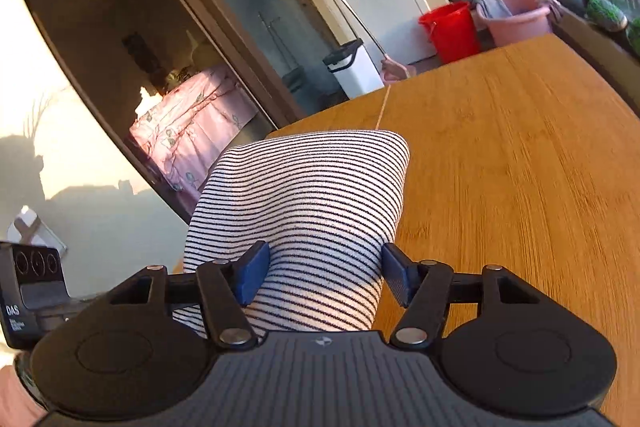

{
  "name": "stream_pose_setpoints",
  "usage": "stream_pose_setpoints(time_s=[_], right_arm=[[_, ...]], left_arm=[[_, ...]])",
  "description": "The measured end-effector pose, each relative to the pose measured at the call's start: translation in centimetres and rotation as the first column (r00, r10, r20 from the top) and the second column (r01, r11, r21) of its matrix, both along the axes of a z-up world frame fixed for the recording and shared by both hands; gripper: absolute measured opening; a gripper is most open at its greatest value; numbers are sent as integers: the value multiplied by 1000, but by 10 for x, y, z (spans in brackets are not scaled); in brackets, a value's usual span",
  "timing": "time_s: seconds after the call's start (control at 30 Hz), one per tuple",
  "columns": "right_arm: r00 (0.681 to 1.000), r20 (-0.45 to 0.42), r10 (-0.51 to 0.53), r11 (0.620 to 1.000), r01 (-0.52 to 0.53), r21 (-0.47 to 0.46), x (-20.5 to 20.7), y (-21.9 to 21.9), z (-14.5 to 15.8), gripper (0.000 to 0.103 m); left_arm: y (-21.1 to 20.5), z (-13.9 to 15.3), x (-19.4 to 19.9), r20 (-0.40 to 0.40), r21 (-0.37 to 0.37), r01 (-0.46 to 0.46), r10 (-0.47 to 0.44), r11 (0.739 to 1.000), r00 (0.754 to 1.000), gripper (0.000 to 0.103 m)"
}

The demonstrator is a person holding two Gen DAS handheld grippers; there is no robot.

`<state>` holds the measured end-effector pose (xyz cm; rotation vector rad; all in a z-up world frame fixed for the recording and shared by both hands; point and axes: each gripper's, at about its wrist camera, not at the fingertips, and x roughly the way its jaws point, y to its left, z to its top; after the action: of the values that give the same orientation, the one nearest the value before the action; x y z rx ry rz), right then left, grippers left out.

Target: Fold clothes

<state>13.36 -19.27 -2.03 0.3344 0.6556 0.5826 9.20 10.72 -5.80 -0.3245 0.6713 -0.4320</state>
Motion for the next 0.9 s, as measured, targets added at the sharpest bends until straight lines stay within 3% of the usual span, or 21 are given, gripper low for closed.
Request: stream_pose_setpoints(time_s=[0.17,0.27,0.33,0.43,0.6,0.9], right_arm=[[1000,-10,4,993,-5,-117,9,16,-3,63],[999,-34,13,998,-15,-60,8,10,-3,68],[997,-54,49,999,-50,-15,4,3,-6,82],[994,-86,74,997,-74,1,0,2,-16,84],[990,-132,54,994,-40,106,11,-4,-28,84],[980,-145,133,987,-118,109,54,12,-16,58]], left_arm=[[-2,-1,2,4,-1,4,-4,1000,1000,45],[2,2,4,-1,-4,-7,7,1000,1000,48],[6,4,5,-2,1,-24,24,1000,1000,61],[7,-1,13,-40,9,-26,26,1000,999,75],[11,-9,27,-106,-34,18,-21,999,994,78],[23,-18,56,-176,-157,55,-83,986,981,69]])
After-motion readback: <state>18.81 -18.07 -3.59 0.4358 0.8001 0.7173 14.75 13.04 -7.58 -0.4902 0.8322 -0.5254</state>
